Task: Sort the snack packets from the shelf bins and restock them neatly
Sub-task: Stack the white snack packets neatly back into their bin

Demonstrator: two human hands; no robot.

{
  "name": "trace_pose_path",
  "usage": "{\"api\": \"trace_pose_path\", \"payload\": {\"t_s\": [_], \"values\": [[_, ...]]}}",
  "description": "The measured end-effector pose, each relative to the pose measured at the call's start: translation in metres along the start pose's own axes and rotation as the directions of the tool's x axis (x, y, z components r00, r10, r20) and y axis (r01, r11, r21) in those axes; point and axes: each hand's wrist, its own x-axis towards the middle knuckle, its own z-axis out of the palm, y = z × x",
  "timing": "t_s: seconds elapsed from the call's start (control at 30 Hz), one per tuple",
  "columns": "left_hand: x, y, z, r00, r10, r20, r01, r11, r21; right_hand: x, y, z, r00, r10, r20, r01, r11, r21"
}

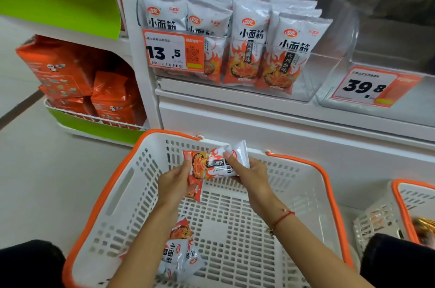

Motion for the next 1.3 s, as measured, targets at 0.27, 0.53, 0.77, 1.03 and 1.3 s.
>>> {"api": "trace_pose_path", "payload": {"t_s": [0.27, 0.53, 0.77, 1.03, 1.3], "values": [[0.009, -0.006, -0.059, 0.927, -0.153, 0.343, -0.022, 0.890, 0.456, 0.001, 0.012, 0.007, 0.943, -0.076, 0.323, 0.146, 0.969, -0.201], [0.027, -0.025, -0.091, 0.990, 0.080, 0.120, -0.138, 0.771, 0.622, 0.034, 0.070, 0.045, 0.894, 0.250, 0.372, -0.165, 0.955, -0.247], [0.031, -0.031, -0.071, 0.983, 0.172, -0.059, -0.130, 0.892, 0.433, 0.015, 0.180, 0.072, 0.662, 0.623, 0.416, 0.240, 0.349, -0.906], [0.023, -0.011, -0.055, 0.976, 0.156, 0.155, -0.192, 0.947, 0.257, 0.027, 0.143, 0.026, 0.787, 0.429, 0.442, -0.022, 0.737, -0.675], [0.006, 0.037, -0.019, 0.947, 0.150, 0.286, -0.252, 0.896, 0.366, 0.019, -0.047, -0.053, 0.676, 0.258, 0.690, 0.387, 0.673, -0.630]]}}
